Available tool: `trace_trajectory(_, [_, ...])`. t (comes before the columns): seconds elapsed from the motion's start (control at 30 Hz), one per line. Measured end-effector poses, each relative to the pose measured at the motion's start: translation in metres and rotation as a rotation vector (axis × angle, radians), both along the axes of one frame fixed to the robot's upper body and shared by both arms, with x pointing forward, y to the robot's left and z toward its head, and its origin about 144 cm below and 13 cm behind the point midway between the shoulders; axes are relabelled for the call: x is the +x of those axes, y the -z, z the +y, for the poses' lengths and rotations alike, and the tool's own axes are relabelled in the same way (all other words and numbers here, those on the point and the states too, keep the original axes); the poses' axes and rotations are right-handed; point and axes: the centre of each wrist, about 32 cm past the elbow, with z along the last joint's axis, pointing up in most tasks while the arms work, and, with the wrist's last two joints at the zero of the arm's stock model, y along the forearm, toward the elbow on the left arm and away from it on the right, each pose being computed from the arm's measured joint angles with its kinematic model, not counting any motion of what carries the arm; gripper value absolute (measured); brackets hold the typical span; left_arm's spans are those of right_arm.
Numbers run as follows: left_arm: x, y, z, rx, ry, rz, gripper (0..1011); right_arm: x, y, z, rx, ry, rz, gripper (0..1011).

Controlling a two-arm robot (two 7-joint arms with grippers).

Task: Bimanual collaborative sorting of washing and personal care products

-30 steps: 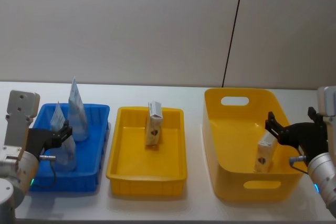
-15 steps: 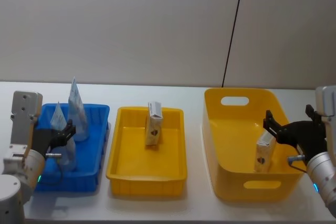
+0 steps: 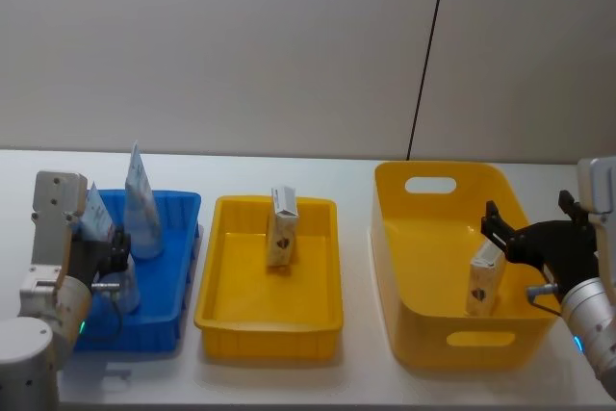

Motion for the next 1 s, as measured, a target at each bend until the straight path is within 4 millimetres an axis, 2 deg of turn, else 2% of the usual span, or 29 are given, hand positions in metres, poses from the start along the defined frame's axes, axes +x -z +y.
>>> trace_trajectory(0.2, [0.001, 0.002, -0.002, 0.004, -0.012, 0.012, 404, 0.000, 0.000, 0.000, -0.001, -0.001, -0.001, 1002])
trace_trajectory(0.67, [-0.001, 0.003, -0.006, 0.012, -0.003, -0.010, 318, 0.000, 0.000, 0.000, -0.001, -0.002, -0.002, 1002])
trace_trajectory(1.0, [-0.007, -0.009, -0.009, -0.002, 0.049, -0.116, 264, 0.000, 0.000, 0.000, -0.001, -0.002, -0.002, 1002])
